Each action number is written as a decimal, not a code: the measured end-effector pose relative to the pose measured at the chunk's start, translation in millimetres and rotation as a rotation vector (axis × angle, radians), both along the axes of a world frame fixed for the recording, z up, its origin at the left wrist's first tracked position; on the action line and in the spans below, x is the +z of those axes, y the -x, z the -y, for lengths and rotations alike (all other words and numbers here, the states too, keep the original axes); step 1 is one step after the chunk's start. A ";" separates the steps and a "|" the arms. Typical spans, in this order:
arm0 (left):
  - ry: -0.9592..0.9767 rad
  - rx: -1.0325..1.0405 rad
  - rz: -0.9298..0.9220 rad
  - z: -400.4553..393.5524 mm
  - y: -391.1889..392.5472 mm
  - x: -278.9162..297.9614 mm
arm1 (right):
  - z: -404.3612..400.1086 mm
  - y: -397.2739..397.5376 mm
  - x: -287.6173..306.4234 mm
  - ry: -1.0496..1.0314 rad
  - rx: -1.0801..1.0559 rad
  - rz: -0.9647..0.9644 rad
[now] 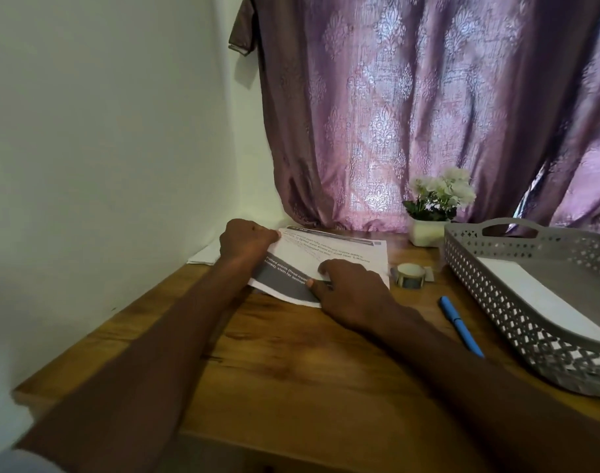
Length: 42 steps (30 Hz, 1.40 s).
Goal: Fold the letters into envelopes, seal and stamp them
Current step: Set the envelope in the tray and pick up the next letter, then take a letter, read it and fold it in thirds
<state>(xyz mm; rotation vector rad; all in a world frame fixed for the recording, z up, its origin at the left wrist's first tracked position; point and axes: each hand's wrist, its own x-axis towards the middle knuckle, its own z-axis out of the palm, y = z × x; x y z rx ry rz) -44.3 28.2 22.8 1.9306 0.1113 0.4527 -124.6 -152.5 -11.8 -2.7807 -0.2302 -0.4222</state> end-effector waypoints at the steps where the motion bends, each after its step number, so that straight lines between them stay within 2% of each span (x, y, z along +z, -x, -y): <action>1: 0.092 -0.060 -0.022 -1.9 0.6 2.7 | -0.3 0.4 -0.7 -0.015 0.009 0.006; 6: 0.440 -0.445 -0.242 -11.6 -0.7 14.4 | 0.2 1.0 -2.6 -0.069 0.034 0.012; 8: 0.517 -0.497 -0.260 -15.1 -6.0 18.2 | 0.5 -1.1 -3.3 -0.113 0.037 0.010; 12: 0.408 -0.486 -0.246 -16.6 -21.5 14.5 | 1.3 -6.1 -7.2 -0.204 0.087 0.027; 14: 0.379 -0.449 -0.199 -17.5 -28.5 11.0 | 1.3 -5.5 -6.3 -0.232 0.075 0.134; 17: 0.355 -0.334 -0.058 -26.5 -35.7 14.6 | 6.0 -6.7 0.6 -0.196 -0.051 0.293; 23: 0.422 -0.280 0.033 -45.0 -30.7 22.6 | 9.7 -3.3 -2.1 -0.055 -0.163 0.013; 28: 0.372 -0.298 0.048 -52.1 -23.0 17.5 | 8.1 -1.4 0.0 -0.116 -0.142 0.079; 32: 0.429 -0.327 0.043 -51.5 -15.7 19.0 | 11.6 -2.1 5.7 -0.175 -0.112 0.181; 35: 0.549 -0.422 0.000 -48.0 -11.8 19.7 | 13.4 -3.0 15.1 -0.362 -0.063 0.436; 37: 0.650 -0.550 -0.086 -47.0 -9.6 19.1 | 17.3 -5.0 25.9 -0.601 -0.093 0.494; 40: 0.680 -0.727 -0.162 -42.3 -6.5 15.0 | 31.9 -8.3 42.4 -1.176 -0.101 0.343; 42: 0.667 -0.782 -0.182 -36.3 -6.3 10.2 | 46.7 -8.9 48.1 -1.448 -0.088 0.215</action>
